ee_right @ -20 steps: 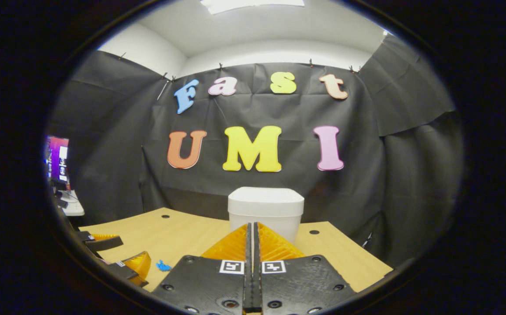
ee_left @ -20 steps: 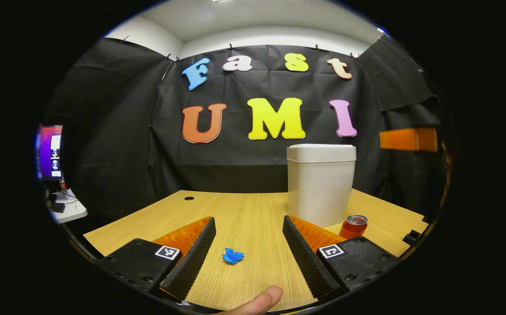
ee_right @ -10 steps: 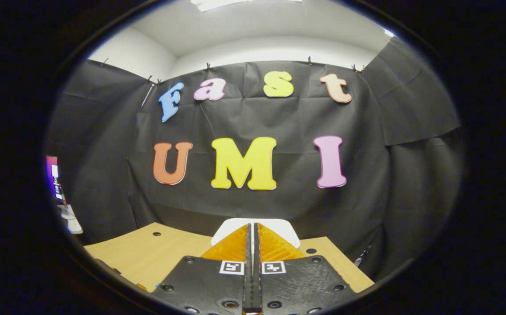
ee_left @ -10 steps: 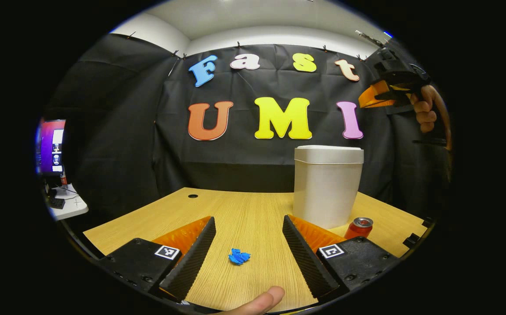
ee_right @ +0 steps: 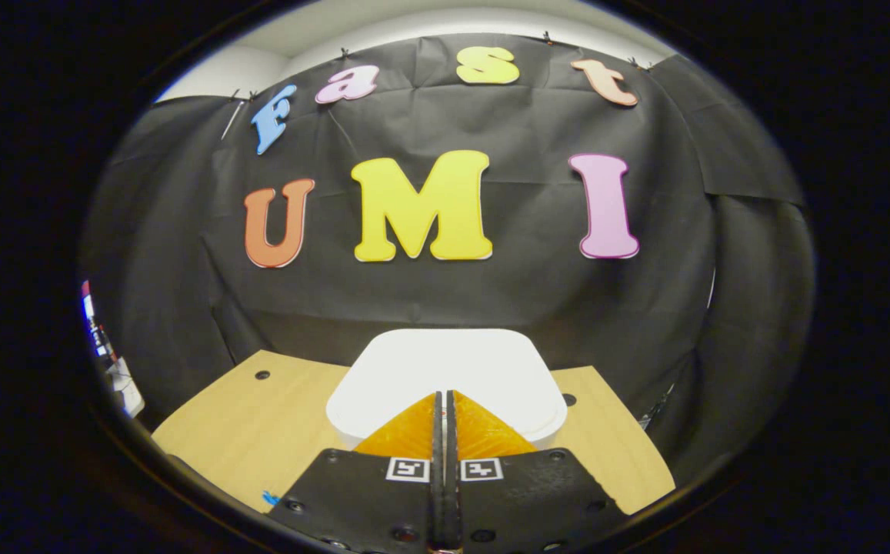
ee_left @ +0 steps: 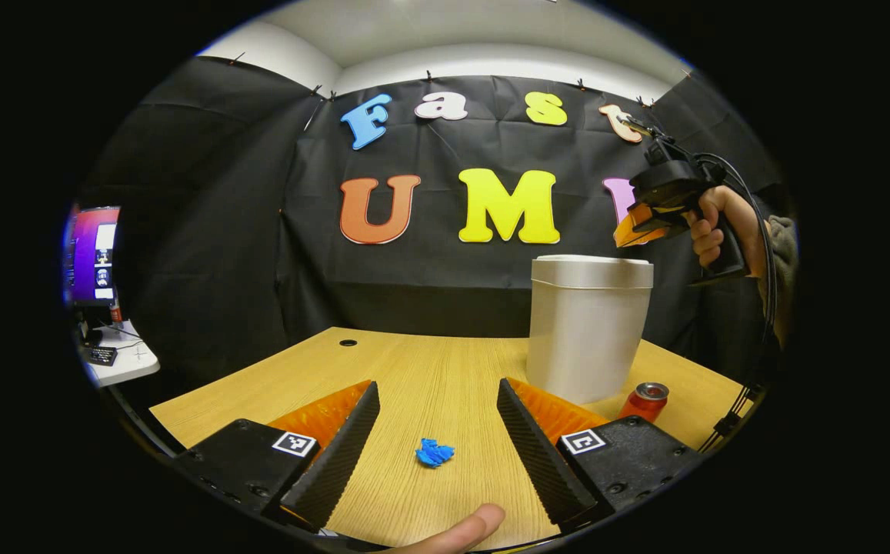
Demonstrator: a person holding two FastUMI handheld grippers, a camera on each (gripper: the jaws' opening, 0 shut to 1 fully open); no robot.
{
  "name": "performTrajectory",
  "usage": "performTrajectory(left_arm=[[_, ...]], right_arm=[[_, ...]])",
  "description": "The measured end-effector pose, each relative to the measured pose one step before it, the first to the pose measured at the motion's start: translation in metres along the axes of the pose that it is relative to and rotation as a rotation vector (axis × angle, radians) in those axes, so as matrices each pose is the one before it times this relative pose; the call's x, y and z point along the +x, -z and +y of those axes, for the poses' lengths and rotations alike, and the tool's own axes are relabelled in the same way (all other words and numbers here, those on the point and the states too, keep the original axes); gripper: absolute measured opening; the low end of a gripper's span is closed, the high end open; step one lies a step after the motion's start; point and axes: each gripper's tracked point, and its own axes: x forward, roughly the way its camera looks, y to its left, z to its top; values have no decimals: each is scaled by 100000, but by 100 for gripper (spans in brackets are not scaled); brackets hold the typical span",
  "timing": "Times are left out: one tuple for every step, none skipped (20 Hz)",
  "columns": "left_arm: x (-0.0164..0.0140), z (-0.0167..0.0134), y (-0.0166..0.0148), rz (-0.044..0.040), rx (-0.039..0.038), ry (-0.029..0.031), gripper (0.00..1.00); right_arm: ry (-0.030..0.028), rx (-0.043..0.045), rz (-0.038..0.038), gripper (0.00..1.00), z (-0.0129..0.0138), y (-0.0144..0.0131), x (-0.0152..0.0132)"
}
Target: Press the lid of the desktop garbage bin to open it, pick up the crumpled paper on the desktop and throw it into the bin, then pick up the pop can on the desktop and drop it into the bin, and finally close the garbage bin lid.
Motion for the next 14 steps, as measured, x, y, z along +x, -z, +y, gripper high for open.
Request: performTrajectory(left_arm=[[-46,105,-89,-132,368,-352,99],[-45,166,-71,-570,551,-244,99],[-2,21,-39,-236,507,-116,99],[27,-22,166,328,519,243,99],[15,-32,140,285,140,306,99],[40,-83,69,242,-136,171,99],[51,-210,217,646,-463,487,99],[106,-150,133,567,-500,736,99],[-24,26,74,311,-144,114,99],[-30,96,-114,-231,665,-580,99],[-7,70,-199,-563,1090,-652,99],[-62,108,-33,-534,807,-300,99],[99,23,51,-147,102,9,99],[139,-170,171,528,-372,585,99]], right_arm=[[-232,-423,620,0,129,379,426],[1758,-1013,1112,0,-451,538,584],[-189,229,-428,0,-11,59,57],[-90,232,-689,0,30,168,274],[-258,1277,1140,0,-23,364,-70],[-451,286,388,1,-9,337,77],[-394,-1385,-207,1,-20,102,-16],[354,578,760,1,-28,115,81],[908,582,-572,1,10,-220,-241],[1101,-196,-1509,1,-38,-261,-23],[1306,-1811,-1599,1,-22,-227,-133],[1809,-2490,-1986,1,-45,-259,-324],[1618,-1551,-2277,1,53,-306,-451],[19,-876,-675,1,155,-119,-463]])
